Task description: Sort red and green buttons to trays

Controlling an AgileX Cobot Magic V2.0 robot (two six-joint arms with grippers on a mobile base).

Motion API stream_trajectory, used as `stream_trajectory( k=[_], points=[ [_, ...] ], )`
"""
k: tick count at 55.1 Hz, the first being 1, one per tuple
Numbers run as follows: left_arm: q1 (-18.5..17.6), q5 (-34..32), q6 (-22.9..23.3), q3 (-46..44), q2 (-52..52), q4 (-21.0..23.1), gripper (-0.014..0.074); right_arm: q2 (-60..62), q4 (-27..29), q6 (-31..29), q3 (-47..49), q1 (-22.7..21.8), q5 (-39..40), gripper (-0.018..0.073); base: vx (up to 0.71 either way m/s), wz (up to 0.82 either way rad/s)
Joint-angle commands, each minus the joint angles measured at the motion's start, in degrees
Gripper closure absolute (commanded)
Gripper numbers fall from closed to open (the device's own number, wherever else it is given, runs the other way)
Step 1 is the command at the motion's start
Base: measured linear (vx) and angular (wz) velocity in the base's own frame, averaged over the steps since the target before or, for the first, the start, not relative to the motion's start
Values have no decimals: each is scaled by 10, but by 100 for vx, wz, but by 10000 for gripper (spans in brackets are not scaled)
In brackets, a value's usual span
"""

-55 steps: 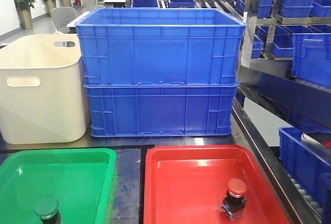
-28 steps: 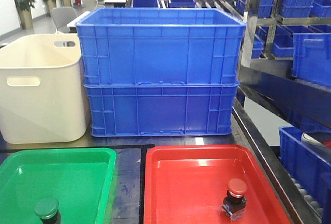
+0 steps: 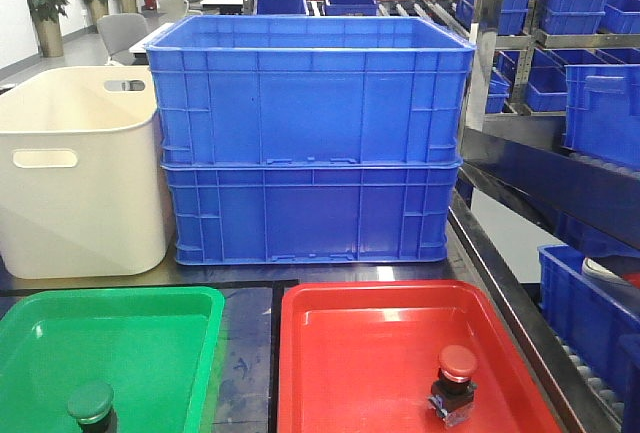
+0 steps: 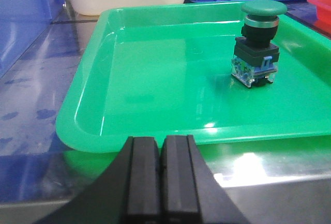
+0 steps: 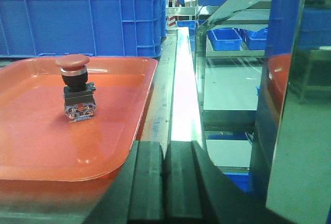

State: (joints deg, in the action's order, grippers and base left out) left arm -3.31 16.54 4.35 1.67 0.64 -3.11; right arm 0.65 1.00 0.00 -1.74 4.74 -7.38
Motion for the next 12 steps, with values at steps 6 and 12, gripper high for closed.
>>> stream_trajectory(
  k=[6, 12],
  points=[
    [0, -46, -1, -16, 2, 4, 602, 3, -1, 0, -5, -3, 46, 567, 0, 0],
    [0, -46, -1, -16, 2, 4, 602, 3, -1, 0, -5, -3, 46, 567, 0, 0]
  ],
)
